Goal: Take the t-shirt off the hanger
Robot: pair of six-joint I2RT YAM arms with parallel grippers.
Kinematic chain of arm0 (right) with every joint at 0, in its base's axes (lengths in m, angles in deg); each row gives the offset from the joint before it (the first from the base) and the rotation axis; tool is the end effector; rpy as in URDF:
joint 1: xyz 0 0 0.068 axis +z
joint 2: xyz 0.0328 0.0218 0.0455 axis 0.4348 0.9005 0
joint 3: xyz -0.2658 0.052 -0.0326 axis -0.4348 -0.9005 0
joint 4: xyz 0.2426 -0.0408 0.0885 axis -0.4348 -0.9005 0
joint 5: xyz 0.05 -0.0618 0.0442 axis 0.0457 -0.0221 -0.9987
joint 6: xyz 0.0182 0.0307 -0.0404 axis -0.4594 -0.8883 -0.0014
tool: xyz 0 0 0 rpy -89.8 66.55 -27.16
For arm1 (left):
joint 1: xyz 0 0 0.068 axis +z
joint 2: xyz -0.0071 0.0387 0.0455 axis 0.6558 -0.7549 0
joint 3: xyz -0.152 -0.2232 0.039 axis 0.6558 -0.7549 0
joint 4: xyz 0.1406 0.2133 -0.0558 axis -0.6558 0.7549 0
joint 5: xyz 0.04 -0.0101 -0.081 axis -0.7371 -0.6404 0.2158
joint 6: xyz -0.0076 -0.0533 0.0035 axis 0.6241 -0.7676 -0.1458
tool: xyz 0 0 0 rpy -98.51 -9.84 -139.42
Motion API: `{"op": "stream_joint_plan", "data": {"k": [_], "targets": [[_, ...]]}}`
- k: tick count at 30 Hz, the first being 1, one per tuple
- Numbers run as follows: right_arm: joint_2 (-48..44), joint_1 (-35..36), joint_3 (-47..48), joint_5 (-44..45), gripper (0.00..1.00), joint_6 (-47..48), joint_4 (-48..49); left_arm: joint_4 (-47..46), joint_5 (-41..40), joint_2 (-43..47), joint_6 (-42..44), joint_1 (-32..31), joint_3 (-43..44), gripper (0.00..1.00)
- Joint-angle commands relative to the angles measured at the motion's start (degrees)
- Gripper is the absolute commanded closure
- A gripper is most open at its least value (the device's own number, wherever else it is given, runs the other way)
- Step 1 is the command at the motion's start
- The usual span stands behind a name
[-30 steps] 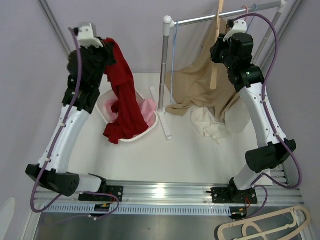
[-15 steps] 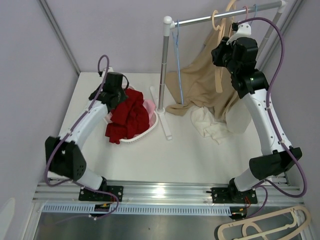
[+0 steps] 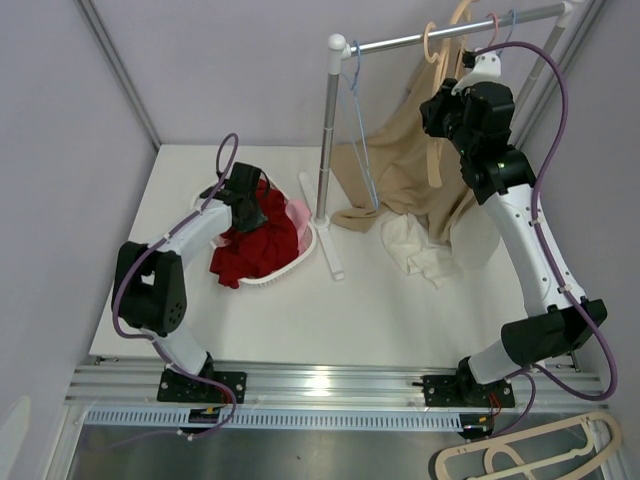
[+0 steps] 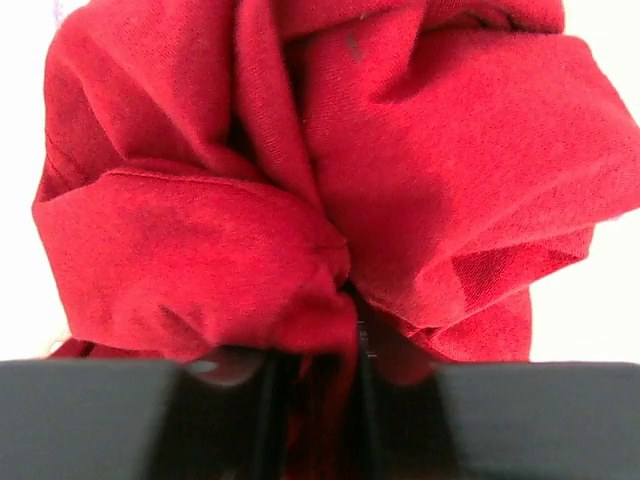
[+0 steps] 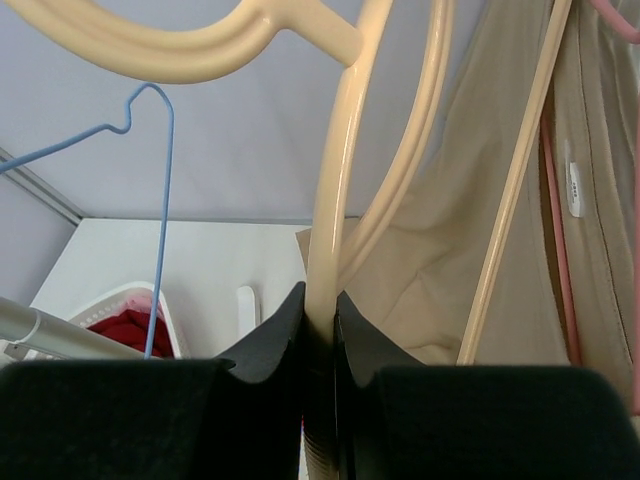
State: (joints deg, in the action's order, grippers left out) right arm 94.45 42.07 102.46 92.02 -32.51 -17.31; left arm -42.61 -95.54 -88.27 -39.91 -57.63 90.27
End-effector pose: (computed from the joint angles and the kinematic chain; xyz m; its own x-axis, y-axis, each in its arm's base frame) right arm 0.3254 0.0928 0.4856 -0.1501 0.1717 -0.9736 -0.1934 0.9607 0.1992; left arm 0.3443 -0.0938 0.2366 -0.7385 -0.3920 -0.5486 -0.3691 0.9159 -0.1576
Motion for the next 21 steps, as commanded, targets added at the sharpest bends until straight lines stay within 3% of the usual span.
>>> {"op": "stream_joint_plan", "data": {"k": [1,3,4,6,7,9,17,21], "targets": [[-1.7,0.3,-1.8,-2.1,1.00,1.2,-8.8,-1.4,0.7,2.7,-0.8,0.4,-1.1,0.68],[-2.1,0.8,-1.0,-5.0,1.00,1.1,-8.7,-1.5,-0.5,5.0,-0.5,0.4,-1.1,0.58],[-1.8,1.1,0.9,-5.6,1.00,1.1,-9.8,-1.2,-1.1,7.2,-0.4,0.4,-0.1,0.41],[-0.9,2.7,2.5,-5.7,1.00,1.3,-11.0,0.5,-2.9,9.4,0.1,0.1,1.2,0.24],[-0.6,3.2,3.1,-5.7,1.00,1.4,-11.2,1.0,-3.5,11.7,0.3,0.0,2.0,0.08],[0.0,4.7,4.2,-5.8,1.00,1.2,-11.7,1.7,-5.3,14.1,0.7,-0.3,2.8,0.01],[0.7,7.3,4.9,-8.6,1.00,-1.0,-11.5,2.9,-8.5,22.6,3.2,-1.6,5.5,0.00],[1.5,8.5,5.2,-8.3,0.86,-1.0,-11.1,2.7,-8.5,24.5,3.7,-2.0,5.5,0.00]]}}
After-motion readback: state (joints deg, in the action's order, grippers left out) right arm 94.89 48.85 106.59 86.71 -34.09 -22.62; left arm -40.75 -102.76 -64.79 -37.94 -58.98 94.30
